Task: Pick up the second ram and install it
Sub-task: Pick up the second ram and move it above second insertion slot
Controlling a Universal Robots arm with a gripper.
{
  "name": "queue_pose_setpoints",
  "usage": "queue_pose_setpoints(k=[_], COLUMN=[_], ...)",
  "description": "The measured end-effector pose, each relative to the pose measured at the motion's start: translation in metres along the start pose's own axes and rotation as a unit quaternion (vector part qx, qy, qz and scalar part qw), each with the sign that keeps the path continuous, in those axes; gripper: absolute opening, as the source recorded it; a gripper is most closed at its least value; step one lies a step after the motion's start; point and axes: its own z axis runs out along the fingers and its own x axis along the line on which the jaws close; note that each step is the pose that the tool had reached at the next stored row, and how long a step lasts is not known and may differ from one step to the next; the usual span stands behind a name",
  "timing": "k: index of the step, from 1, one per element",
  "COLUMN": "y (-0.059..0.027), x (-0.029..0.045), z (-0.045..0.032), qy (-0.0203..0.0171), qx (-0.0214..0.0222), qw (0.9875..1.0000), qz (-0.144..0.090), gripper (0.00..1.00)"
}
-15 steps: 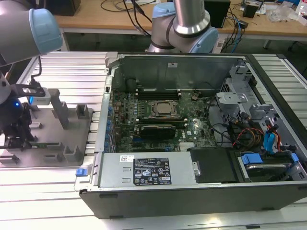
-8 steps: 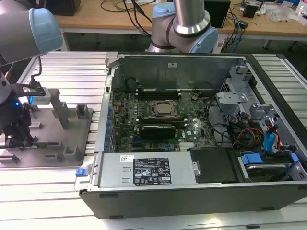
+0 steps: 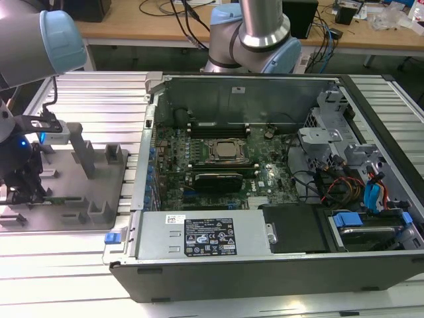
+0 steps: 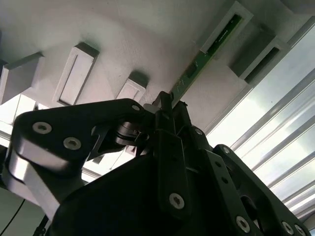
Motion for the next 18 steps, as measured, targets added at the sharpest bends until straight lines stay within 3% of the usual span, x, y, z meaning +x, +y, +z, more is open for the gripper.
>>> queue_pose_setpoints(k=[2, 10, 12, 16, 18], y=[0.0000, -0.0003, -0.0004, -0.0005, -0.0006], x=[0.0001, 0.0000, 0.0000, 0.0000, 0.0000], z=[-0.0002, 0.0000, 0.0000, 0.0000, 0.0001], qy=[0.0028, 0.0029, 0.0029, 0.0029, 0.0023], qx=[-0.0004, -0.0003, -0.0004, -0.0003, -0.0002], qw=[1.0000, 1.0000, 1.0000, 1.0000, 0.9999], qz=[0.000, 0.000, 0.000, 0.000, 0.016], gripper=[0.19, 0.19, 0.11, 0.09, 0.09])
